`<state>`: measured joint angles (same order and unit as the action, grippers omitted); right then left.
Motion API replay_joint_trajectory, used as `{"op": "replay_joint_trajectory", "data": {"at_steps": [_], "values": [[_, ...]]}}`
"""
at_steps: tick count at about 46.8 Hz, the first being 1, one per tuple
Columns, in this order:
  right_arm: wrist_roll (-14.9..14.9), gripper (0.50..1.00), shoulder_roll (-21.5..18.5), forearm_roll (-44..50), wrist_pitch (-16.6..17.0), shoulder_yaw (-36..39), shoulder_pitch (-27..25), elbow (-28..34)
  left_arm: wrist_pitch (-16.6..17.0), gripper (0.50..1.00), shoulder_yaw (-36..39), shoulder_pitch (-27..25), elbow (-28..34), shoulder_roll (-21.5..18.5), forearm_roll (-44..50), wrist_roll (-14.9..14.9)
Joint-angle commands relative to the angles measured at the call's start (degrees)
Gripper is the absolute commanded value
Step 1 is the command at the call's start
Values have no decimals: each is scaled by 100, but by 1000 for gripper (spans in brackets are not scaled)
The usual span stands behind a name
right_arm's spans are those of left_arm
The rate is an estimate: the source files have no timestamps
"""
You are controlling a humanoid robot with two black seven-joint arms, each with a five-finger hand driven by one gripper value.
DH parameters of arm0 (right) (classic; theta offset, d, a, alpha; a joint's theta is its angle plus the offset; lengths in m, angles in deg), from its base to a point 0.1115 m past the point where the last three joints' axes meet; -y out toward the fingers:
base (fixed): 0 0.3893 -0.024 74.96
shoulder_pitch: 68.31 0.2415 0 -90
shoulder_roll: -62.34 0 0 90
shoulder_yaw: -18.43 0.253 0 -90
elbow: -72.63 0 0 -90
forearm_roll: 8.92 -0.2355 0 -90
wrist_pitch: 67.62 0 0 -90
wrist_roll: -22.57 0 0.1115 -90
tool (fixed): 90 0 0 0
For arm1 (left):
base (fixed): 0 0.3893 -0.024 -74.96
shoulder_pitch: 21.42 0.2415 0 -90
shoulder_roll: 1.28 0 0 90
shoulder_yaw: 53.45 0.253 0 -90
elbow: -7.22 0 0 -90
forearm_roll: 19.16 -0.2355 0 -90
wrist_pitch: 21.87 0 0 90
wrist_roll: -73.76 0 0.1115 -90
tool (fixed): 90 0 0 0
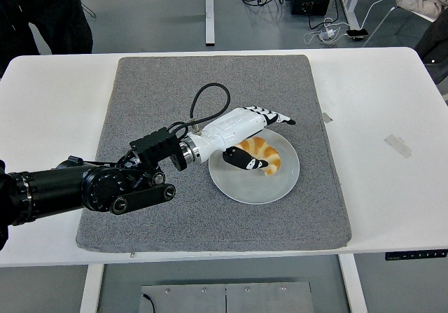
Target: Place the bread on the plate
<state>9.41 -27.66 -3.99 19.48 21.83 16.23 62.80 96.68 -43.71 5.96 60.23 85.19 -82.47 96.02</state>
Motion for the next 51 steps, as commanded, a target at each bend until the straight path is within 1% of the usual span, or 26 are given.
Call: {"op": "replay_joint_trajectory", "data": {"at_steps": [1, 6, 11, 17, 21, 26, 31, 36, 42, 45, 51], "values": [[6, 1000, 0, 0, 0, -6, 1, 8, -7, 877, -7, 22, -1, 28, 11, 16], [6, 1000, 0, 0, 0, -6, 1, -1, -7, 872, -183, 30, -1, 28, 195, 51], [-3, 1000, 0, 0, 0, 3, 1, -1, -16, 872, -517, 30, -1, 46, 704, 217], [-3, 1000, 0, 0, 0, 3, 1, -1, -16, 872, -806, 48, -1, 46, 1232, 349], [-3, 1000, 0, 0, 0, 3, 1, -1, -42, 872, -1175, 74, -1, 46, 1776, 569], [-3, 1000, 0, 0, 0, 3, 1, -1, -200, 872, -1676, 162, -1, -25, 2506, 806], [6, 1000, 0, 0, 0, 3, 1, -1, -341, 872, -2212, 285, -1, -121, 2920, 833], [-3, 1000, 0, 0, 0, 3, 1, -1, -350, 875, -2748, 540, -1, -314, 3148, 842], [-3, 1000, 0, 0, 0, -6, 1, -1, -350, 878, -3417, 830, -1, -411, 3491, 851], [-3, 1000, 0, 0, 0, 3, 1, -1, -368, 878, -3707, 979, -1, -525, 3614, 912], [6, 1000, 0, 0, 0, 3, 1, 8, -639, 878, -4322, 1225, -27, -613, 3966, 982]]}}
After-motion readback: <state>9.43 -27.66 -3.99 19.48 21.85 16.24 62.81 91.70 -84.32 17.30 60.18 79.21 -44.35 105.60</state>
